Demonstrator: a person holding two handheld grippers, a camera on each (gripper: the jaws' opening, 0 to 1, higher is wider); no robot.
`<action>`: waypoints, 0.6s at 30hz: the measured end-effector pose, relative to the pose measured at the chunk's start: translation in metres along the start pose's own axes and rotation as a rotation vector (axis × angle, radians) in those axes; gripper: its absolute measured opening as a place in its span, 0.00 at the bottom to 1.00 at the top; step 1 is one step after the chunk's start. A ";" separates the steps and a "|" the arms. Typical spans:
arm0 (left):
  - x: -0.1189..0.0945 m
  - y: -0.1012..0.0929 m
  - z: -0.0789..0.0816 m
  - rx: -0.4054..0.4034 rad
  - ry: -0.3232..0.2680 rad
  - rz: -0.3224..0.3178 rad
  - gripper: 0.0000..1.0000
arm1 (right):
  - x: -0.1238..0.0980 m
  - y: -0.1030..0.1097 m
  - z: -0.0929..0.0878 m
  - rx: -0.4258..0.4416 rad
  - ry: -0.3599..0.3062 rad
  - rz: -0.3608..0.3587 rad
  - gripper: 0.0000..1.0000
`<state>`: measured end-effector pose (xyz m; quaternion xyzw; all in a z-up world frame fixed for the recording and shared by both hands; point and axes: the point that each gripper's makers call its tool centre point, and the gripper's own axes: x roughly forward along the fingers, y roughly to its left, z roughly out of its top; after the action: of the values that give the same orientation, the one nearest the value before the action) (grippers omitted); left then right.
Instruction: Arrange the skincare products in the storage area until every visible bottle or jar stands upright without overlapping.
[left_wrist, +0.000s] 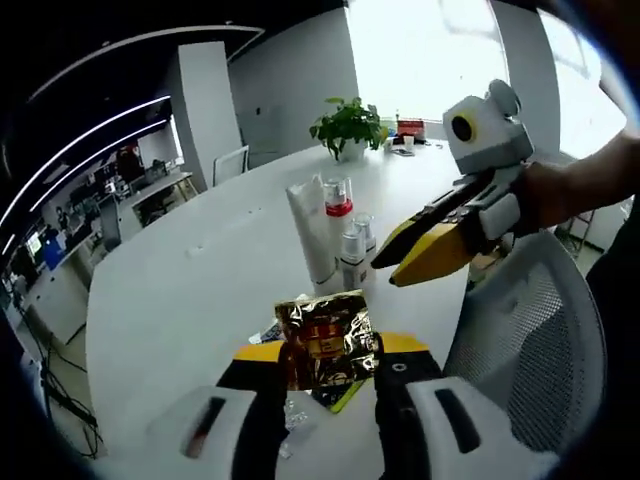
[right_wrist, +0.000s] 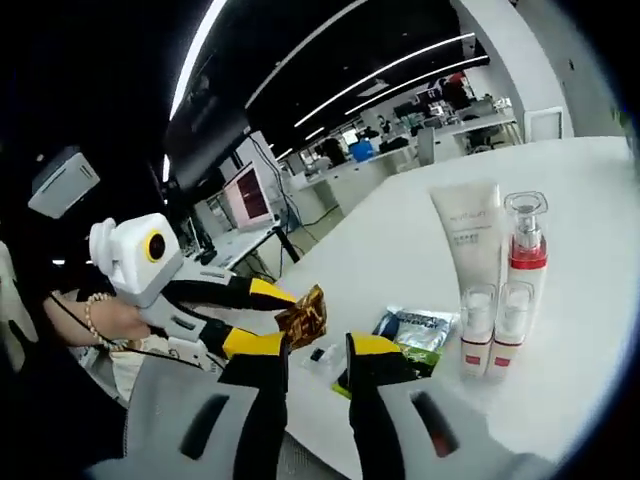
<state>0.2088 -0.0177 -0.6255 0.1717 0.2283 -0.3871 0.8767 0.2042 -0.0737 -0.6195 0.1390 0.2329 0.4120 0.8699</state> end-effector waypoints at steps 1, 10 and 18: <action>-0.002 -0.001 0.002 0.007 -0.006 0.000 0.33 | 0.001 0.000 -0.001 0.005 0.002 0.002 0.21; -0.007 -0.006 0.008 0.024 -0.029 0.003 0.33 | 0.010 0.005 -0.001 0.056 0.003 0.025 0.15; -0.008 -0.007 0.013 0.019 -0.050 0.003 0.33 | 0.014 0.008 0.004 0.136 -0.009 0.066 0.06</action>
<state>0.2027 -0.0236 -0.6111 0.1706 0.2022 -0.3922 0.8810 0.2086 -0.0584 -0.6171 0.2069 0.2518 0.4230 0.8455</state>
